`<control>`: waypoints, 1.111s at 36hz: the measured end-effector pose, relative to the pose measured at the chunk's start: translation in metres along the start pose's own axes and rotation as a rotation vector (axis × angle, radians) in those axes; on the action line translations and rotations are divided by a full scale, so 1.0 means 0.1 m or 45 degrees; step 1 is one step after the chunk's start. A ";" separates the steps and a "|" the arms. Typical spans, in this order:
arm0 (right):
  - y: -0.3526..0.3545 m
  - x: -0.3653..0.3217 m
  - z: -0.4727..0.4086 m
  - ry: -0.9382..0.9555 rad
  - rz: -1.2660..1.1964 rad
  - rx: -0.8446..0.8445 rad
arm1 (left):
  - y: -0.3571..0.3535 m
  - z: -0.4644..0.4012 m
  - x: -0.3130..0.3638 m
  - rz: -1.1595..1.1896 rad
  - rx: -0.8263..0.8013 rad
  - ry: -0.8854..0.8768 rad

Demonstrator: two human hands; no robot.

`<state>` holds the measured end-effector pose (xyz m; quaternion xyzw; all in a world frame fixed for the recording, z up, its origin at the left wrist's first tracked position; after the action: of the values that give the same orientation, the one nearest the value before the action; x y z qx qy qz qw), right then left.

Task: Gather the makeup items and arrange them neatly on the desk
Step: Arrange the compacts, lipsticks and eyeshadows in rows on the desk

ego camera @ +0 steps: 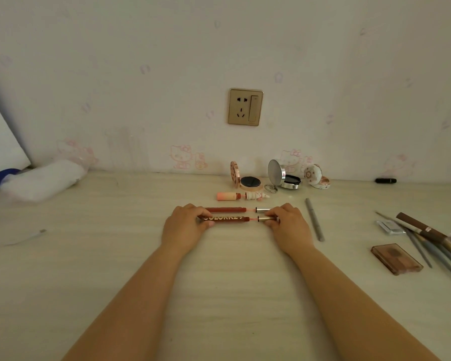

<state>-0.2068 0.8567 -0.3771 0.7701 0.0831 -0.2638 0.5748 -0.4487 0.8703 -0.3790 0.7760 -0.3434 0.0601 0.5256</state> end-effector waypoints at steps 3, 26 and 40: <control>-0.01 0.01 -0.01 -0.002 -0.009 -0.019 | 0.00 0.00 0.00 -0.010 0.003 0.005; -0.02 0.02 -0.03 -0.029 0.019 -0.066 | -0.01 0.00 -0.02 -0.028 -0.015 0.036; 0.00 -0.02 0.01 -0.008 0.067 -0.054 | 0.01 0.01 0.03 -0.060 -0.010 -0.041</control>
<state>-0.2083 0.8561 -0.3761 0.7590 0.0666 -0.2492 0.5979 -0.4470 0.8677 -0.3777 0.7827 -0.3336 0.0340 0.5243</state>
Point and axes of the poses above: each hand's wrist, its own z-axis away from the middle knuckle, its own y-axis out of the back of the hand, x = y × z, the point moved 4 cm from there along -z, towards the middle knuckle, and after that the axes turned 15 degrees about -y, right-handed, at the moved point
